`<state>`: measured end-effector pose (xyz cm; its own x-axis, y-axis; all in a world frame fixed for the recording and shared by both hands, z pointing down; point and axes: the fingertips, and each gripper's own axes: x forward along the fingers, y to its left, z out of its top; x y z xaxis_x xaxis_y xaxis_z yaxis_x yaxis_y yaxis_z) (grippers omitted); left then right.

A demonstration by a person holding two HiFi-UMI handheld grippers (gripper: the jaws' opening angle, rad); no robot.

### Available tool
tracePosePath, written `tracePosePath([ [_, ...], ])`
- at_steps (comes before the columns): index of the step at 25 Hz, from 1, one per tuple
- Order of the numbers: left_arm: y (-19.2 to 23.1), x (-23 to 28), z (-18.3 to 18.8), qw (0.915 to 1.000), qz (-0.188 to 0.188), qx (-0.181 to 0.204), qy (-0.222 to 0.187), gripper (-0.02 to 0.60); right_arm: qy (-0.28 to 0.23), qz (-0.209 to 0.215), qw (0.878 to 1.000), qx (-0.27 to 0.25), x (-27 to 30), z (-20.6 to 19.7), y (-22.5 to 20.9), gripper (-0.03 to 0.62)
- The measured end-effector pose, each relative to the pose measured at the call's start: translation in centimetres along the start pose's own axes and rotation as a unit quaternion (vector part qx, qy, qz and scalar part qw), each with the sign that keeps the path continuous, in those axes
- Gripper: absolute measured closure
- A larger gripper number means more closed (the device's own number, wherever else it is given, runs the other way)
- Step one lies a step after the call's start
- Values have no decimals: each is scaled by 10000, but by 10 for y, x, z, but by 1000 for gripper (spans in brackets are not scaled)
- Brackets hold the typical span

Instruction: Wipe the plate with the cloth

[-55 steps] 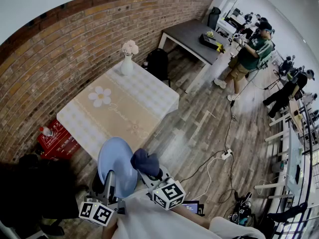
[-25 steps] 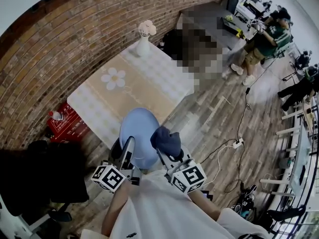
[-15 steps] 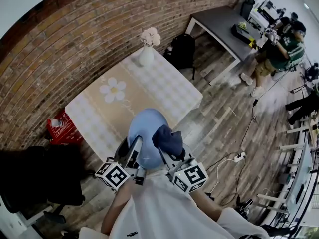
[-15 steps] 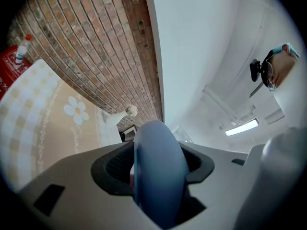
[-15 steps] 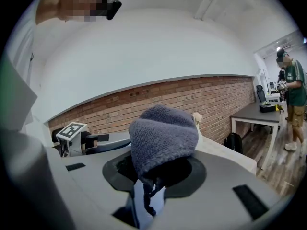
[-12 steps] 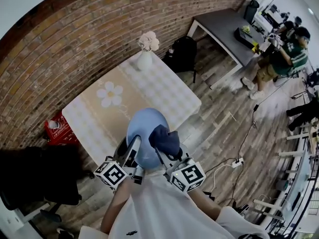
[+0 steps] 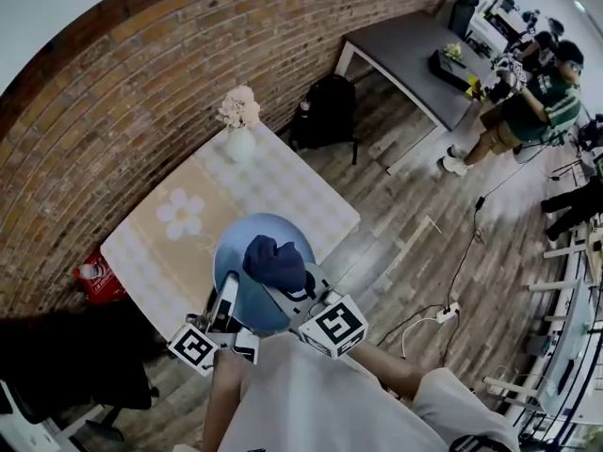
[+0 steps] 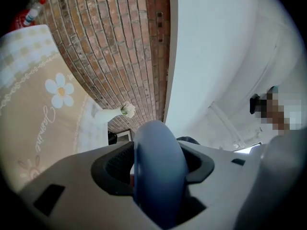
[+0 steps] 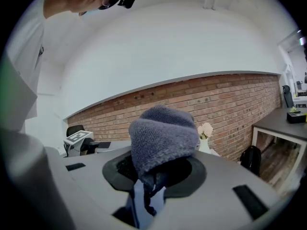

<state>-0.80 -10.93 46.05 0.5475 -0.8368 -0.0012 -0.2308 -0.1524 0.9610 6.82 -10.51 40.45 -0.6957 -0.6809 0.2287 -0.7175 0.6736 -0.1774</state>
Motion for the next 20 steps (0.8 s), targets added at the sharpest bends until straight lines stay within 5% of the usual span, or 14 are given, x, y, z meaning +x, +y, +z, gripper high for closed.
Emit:
tracePosePath([
  [11, -2, -23, 14, 9988, -274, -53, 397, 322, 13, -425, 9988, 239, 5, -11, 32, 462],
  [20, 0, -26, 9, 9963, -449, 26, 736, 324, 616, -693, 9946, 456, 10, -46, 39, 462],
])
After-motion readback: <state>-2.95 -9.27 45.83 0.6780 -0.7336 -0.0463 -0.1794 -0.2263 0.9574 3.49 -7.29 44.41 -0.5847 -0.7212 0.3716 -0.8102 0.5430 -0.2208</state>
